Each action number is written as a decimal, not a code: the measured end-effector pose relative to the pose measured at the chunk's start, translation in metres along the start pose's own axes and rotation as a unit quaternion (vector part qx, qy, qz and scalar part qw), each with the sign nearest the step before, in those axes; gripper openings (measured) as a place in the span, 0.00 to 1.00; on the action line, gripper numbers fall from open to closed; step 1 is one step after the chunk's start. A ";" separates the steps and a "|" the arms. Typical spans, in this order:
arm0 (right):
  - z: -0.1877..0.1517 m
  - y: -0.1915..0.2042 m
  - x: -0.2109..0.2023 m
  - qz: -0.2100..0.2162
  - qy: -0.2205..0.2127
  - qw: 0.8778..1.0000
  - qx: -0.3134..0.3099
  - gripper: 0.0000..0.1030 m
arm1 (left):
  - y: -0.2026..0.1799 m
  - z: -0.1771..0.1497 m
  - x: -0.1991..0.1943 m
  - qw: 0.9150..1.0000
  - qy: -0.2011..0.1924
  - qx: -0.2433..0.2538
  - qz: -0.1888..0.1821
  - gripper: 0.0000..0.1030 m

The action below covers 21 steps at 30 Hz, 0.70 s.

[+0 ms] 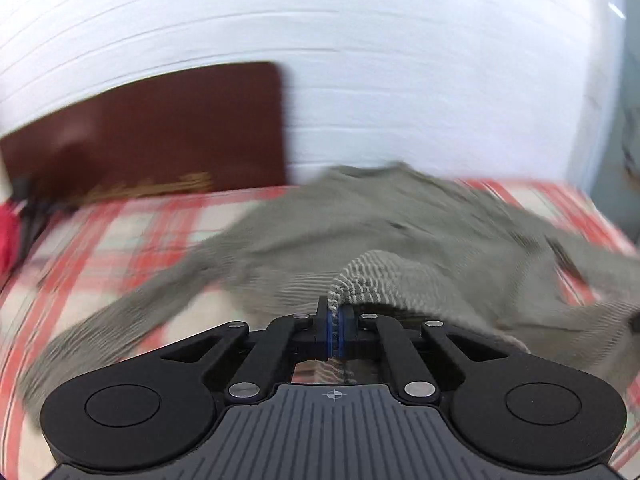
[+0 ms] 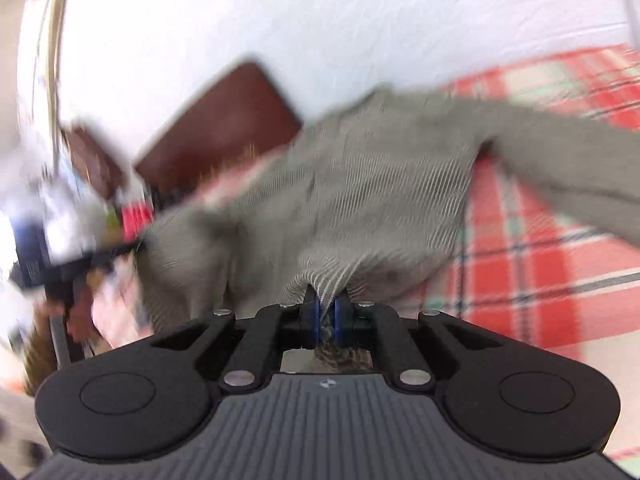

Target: Fold clothes

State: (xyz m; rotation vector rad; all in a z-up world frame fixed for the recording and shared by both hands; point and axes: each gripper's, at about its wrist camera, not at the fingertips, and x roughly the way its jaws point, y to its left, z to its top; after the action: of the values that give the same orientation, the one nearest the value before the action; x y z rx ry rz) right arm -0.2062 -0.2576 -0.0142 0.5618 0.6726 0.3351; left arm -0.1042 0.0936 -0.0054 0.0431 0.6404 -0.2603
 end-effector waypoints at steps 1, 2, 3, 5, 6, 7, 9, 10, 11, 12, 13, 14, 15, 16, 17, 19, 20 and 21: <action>0.003 -0.003 -0.013 0.001 -0.008 1.000 0.013 0.07 | 0.019 -0.002 -0.010 0.999 0.004 -0.031 0.016 0.00; 0.005 -0.006 -0.025 0.000 -0.015 1.000 0.025 0.07 | 0.036 -0.007 -0.017 0.998 0.012 -0.059 0.031 0.00; 0.006 -0.008 -0.033 -0.002 -0.014 0.999 0.035 0.07 | 0.050 -0.013 -0.022 0.995 0.022 -0.082 0.046 0.00; 0.004 -0.014 -0.044 -0.008 -0.013 0.999 0.052 0.07 | 0.071 -0.031 -0.028 0.990 0.047 -0.115 0.071 0.00; 0.002 -0.017 -0.046 -0.011 -0.011 0.998 0.060 0.07 | 0.080 -0.041 -0.029 0.987 0.060 -0.127 0.082 0.00; 0.000 -0.021 -0.046 -0.019 -0.009 0.998 0.066 0.07 | 0.085 -0.050 -0.027 0.985 0.074 -0.132 0.089 0.00; -0.006 -0.030 -0.039 -0.041 0.008 0.996 0.075 0.07 | 0.096 -0.070 -0.019 0.979 0.106 -0.148 0.087 0.01; -0.009 -0.037 -0.032 -0.052 0.024 0.994 0.089 0.07 | 0.100 -0.080 -0.013 0.976 0.123 -0.159 0.079 0.01; -0.013 -0.045 -0.025 -0.063 0.043 0.992 0.102 0.07 | 0.102 -0.089 -0.006 0.973 0.141 -0.165 0.073 0.01; -0.020 -0.053 -0.016 -0.077 0.067 0.988 0.116 0.07 | 0.103 -0.097 -0.002 0.971 0.158 -0.164 0.068 0.02; -0.027 -0.058 -0.009 -0.089 0.088 0.984 0.125 0.07 | 0.103 -0.104 0.002 0.970 0.171 -0.162 0.064 0.02; -0.034 -0.062 -0.003 -0.095 0.108 0.981 0.129 0.07 | 0.101 -0.110 0.003 0.969 0.180 -0.159 0.063 0.06; -0.038 -0.064 -0.001 -0.093 0.120 0.980 0.130 0.08 | 0.101 -0.114 0.002 0.968 0.191 -0.154 0.059 0.22; -0.040 -0.064 -0.001 -0.091 0.123 0.980 0.130 0.09 | 0.100 -0.117 0.000 0.967 0.205 -0.145 0.050 0.31; -0.041 -0.063 -0.003 -0.089 0.124 0.980 0.128 0.11 | 0.101 -0.117 -0.001 0.966 0.214 -0.139 0.040 0.37; -0.033 -0.061 -0.013 -0.081 0.106 0.983 0.123 0.25 | 0.105 -0.114 -0.010 0.966 0.218 -0.136 0.025 0.43; -0.028 -0.061 -0.020 -0.073 0.094 0.985 0.123 0.36 | 0.109 -0.111 -0.017 0.968 0.210 -0.141 0.010 0.53; -0.021 -0.061 -0.027 -0.064 0.076 0.987 0.127 0.59 | 0.113 -0.106 -0.024 0.969 0.197 -0.147 -0.007 0.60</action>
State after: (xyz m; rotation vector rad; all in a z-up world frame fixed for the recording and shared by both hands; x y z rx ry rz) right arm -0.2332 -0.3113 -0.0507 0.7364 0.9014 0.1738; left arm -0.1562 0.2208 -0.0801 -0.2010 1.0693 -0.1688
